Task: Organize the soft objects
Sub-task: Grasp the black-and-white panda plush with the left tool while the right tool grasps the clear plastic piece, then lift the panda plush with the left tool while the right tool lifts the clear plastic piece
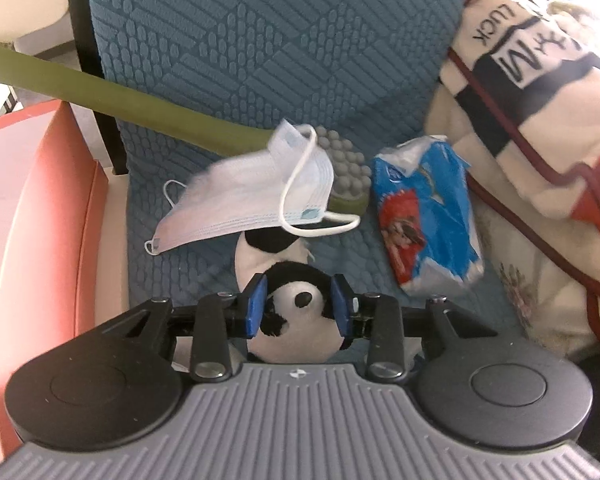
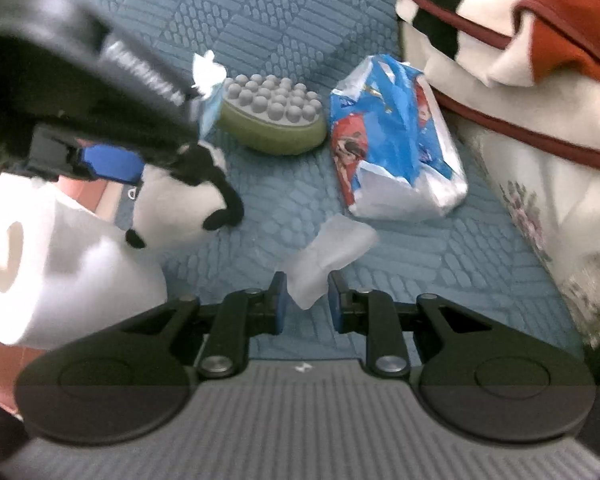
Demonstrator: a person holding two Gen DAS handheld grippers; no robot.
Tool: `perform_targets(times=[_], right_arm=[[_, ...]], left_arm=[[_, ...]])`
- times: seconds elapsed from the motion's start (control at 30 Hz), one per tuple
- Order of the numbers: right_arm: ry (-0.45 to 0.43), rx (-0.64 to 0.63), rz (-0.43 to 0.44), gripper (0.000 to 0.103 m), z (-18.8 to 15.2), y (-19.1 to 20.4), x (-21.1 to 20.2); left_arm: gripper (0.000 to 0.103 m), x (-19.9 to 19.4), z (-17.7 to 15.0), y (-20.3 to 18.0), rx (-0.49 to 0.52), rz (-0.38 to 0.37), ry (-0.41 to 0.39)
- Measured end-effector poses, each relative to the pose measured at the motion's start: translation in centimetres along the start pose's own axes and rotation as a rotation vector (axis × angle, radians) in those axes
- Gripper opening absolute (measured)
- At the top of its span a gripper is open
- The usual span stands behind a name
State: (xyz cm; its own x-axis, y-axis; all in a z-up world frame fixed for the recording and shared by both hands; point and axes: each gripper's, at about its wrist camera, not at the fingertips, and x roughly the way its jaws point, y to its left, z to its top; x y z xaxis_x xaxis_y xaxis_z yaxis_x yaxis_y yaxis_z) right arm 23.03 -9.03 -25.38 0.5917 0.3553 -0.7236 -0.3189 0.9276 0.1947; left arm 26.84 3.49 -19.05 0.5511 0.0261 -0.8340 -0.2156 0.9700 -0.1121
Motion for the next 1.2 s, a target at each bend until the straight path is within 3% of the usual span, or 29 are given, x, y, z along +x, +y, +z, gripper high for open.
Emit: perform_targets(times=[0.07,0.1,0.37,0.7,1.0,1.07,1.13,1.2], right_arm=[[-0.002,0.007,-0.001,0.025,-0.1,-0.3,-0.6],[-0.005,0.01,-0.001,0.025,-0.2,-0.6,-0.9],[0.018,0.045,0.016,0.026,-1.3,-2.0,-2.1],[0.059,0.132,0.062,0.026,-2.4,-3.6,-2.9],[0.091,0.168,0.074,0.029,-2.2,-3.6,-2.0],[0.094,0.182,0.078,0.032,-2.2,-3.8,-1.9],[0.103,0.199,0.08,0.033,-2.0,-4.1,-1.7],[0.118,0.223,0.082,0.034,-1.9,-4.4,-1.4]], left_arm=[[0.037,-0.7,-0.6,-0.1,0.002,-0.008,-0.008],[0.03,-1.1,-0.9,-0.2,0.001,-0.015,-0.013],[0.029,-2.9,-4.4,-0.4,-0.037,-0.058,-0.008],[0.029,-5.4,-9.8,1.1,-0.173,-0.138,-0.005],[0.03,-5.8,-11.5,1.4,-0.144,-0.132,-0.056],[0.035,-5.8,-11.3,1.4,-0.138,-0.121,-0.051],[0.046,-5.9,-11.2,1.1,-0.132,-0.12,-0.054],[0.065,-5.9,-11.2,0.6,-0.12,-0.108,-0.057]])
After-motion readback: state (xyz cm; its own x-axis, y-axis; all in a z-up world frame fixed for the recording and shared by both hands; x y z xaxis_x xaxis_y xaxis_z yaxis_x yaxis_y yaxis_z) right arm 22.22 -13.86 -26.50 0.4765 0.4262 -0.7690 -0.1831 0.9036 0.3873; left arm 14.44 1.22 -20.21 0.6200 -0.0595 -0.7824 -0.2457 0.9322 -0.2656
